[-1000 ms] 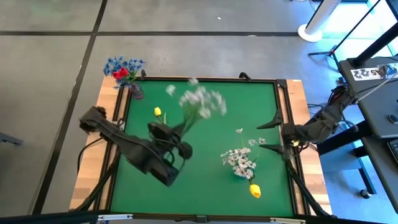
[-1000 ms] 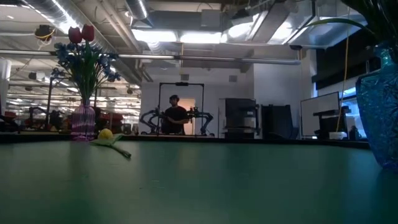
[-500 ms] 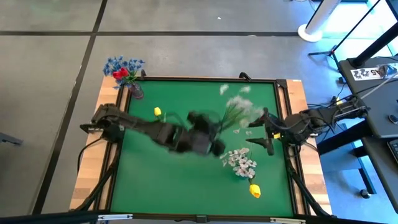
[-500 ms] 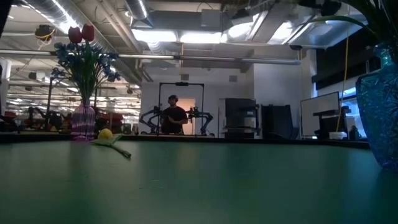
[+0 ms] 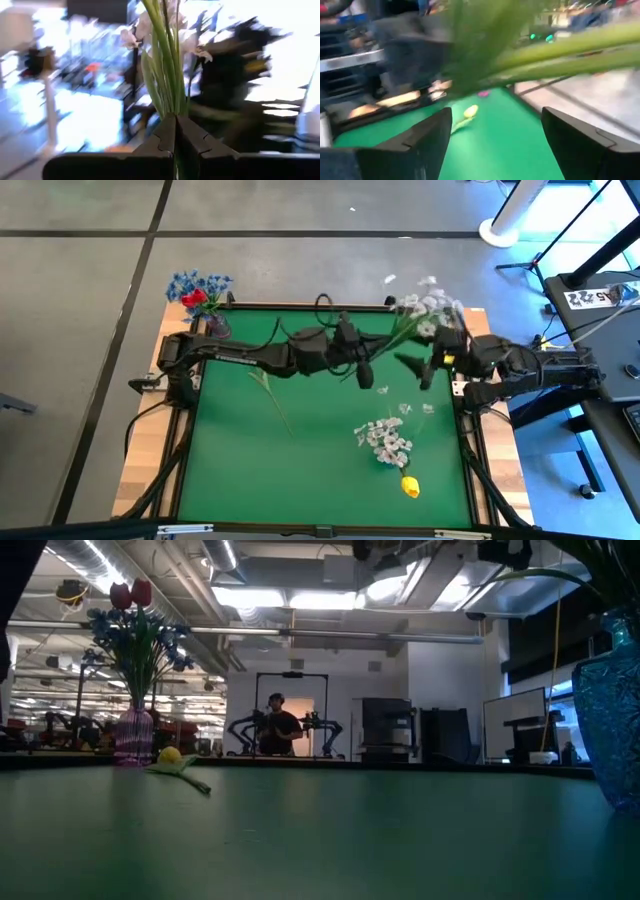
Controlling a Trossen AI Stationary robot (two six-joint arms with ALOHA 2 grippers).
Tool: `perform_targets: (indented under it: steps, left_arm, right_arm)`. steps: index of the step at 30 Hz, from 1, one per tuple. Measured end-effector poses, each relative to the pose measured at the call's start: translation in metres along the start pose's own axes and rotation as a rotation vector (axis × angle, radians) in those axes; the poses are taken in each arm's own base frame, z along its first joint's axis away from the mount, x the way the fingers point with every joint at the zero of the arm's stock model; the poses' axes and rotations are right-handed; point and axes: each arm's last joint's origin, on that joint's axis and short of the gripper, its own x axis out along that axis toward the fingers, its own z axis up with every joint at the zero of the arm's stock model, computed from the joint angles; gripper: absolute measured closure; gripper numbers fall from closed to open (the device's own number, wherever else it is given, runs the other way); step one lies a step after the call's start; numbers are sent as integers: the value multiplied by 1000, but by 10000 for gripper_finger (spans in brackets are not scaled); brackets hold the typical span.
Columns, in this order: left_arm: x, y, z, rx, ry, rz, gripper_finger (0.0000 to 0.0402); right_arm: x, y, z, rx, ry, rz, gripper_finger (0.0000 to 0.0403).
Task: Sort flowers into vase by color
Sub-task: Put the white flowers into the blue vase
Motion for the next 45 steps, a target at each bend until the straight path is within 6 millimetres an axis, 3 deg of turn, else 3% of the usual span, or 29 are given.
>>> perform_targets:
  steps: [8, 12, 20, 26, 30, 34, 41, 45]
  left_arm:
    - [-7, 24, -9, -10, -258, -212, 401]
    - [-10, 19, -11, -15, -273, -234, 401]
    - [-15, 4, -11, -29, -281, -263, 401]
    - [-18, -6, -11, -21, -282, -282, 401]
    - [-19, -8, -11, -18, -276, -280, 401]
    - [-17, -8, -16, -51, -219, -258, 399]
    - [-17, -9, -25, -35, -98, -252, 333]
    - [-30, -7, -11, 50, 43, -241, 289]
  right_arm:
    - [-9, -8, 23, -37, -214, 15, 96]
    - [-6, -3, 32, -47, -296, 99, 96]
    - [21, 10, 26, -20, -262, 209, 96]
    - [28, 13, 26, 13, -275, 246, 104]
    - [27, 14, 29, 27, -301, 265, 151]
    - [26, 15, 32, 52, -329, 300, 226]
    - [33, 17, 28, 40, -294, 318, 382]
    - [31, 18, 26, 55, -267, 360, 382]
